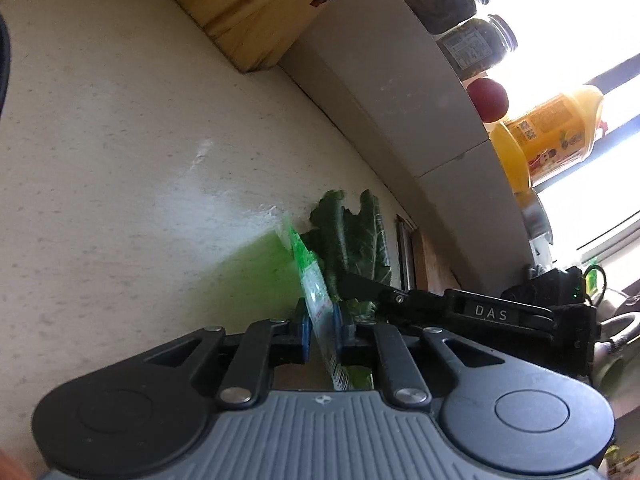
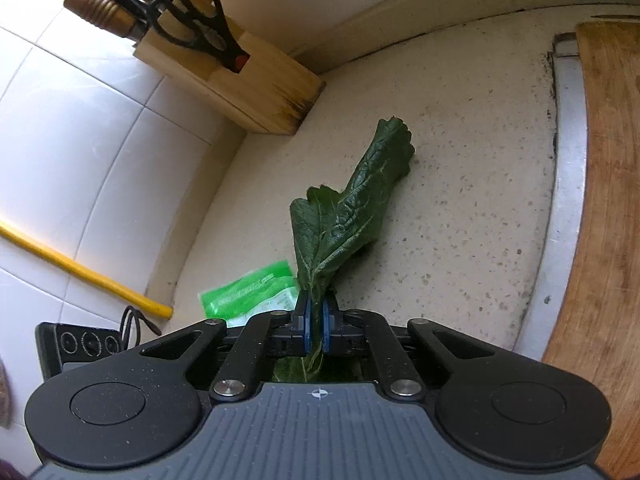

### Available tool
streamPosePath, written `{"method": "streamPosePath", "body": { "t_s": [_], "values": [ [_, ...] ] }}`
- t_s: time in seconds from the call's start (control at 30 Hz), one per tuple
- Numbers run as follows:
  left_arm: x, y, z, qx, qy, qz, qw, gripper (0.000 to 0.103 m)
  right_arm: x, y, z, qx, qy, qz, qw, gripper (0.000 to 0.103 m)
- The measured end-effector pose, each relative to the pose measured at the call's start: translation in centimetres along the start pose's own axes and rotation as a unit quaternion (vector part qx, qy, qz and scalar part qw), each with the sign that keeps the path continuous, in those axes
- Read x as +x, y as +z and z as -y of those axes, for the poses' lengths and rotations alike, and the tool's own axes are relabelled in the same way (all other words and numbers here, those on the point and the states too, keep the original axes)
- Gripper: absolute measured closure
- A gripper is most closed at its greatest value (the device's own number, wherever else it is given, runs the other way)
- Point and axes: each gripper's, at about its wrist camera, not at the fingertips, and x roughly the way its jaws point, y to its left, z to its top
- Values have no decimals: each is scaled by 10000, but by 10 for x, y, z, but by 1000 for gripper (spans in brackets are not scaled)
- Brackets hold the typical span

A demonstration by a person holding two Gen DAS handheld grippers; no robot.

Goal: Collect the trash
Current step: 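Close left tool on the green plastic wrapper while right grasps the leafy green, then lift the green wrapper with left tool while right carries the leafy green to the bin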

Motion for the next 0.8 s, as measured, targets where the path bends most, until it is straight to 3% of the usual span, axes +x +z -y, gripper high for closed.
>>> {"method": "streamPosePath", "body": {
  "t_s": [0.2,0.37,0.5,0.8],
  "values": [
    [-10,-4,23,528,517,92,9972,100,10,6,0,102,201,-136,9997,93],
    [-34,-5,28,447,542,365,9969,102,3,-1,10,587,781,-44,9952,96],
    [-53,-10,35,401,603,585,9957,102,-8,-7,15,1038,1501,151,9831,97],
    [-101,-35,32,59,687,1120,9913,102,-32,-20,0,1093,2031,382,9723,97]
  ]
}}
